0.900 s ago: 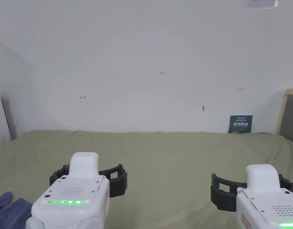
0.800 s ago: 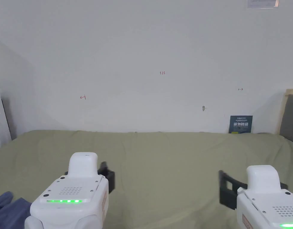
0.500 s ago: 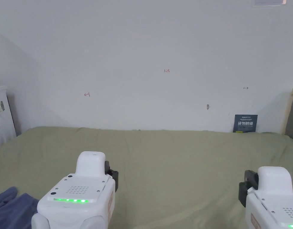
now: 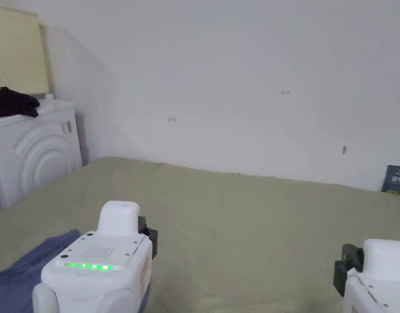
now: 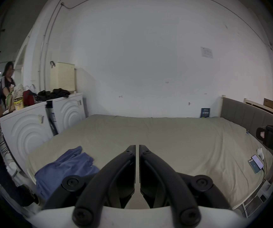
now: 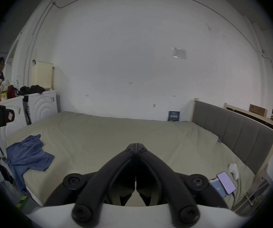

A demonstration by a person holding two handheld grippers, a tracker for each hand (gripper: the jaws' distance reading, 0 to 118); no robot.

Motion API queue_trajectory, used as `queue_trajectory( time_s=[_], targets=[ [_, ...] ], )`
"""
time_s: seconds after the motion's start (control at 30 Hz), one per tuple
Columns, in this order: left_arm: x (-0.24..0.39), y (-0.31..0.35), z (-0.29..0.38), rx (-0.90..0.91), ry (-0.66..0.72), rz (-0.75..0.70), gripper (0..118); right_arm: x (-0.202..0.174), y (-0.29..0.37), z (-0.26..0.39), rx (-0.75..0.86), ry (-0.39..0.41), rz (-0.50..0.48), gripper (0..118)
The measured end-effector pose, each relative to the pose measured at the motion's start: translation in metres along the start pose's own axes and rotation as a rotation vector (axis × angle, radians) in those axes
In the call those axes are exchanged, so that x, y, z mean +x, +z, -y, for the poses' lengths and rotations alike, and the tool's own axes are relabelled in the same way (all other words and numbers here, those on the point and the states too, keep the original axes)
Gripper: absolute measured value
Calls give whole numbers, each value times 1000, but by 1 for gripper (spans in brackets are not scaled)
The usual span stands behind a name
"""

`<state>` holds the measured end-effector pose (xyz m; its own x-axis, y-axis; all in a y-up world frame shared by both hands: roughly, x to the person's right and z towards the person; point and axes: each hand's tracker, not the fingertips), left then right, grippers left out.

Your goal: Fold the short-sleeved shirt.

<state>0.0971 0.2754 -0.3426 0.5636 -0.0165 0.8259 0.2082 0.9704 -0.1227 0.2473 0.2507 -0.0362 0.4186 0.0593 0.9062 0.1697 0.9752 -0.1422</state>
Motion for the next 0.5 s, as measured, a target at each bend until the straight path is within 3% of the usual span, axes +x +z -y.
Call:
queue_trajectory(
  time_s=[0.3, 0.5],
  targets=[
    [-113, 57, 16, -42, 41, -306, 1, -116, -24, 2, -18, 26, -337, 1],
    [-172, 90, 33, -80, 96, -442, 1, -160, -21, 7, -21, 45, -429, 1]
  ],
)
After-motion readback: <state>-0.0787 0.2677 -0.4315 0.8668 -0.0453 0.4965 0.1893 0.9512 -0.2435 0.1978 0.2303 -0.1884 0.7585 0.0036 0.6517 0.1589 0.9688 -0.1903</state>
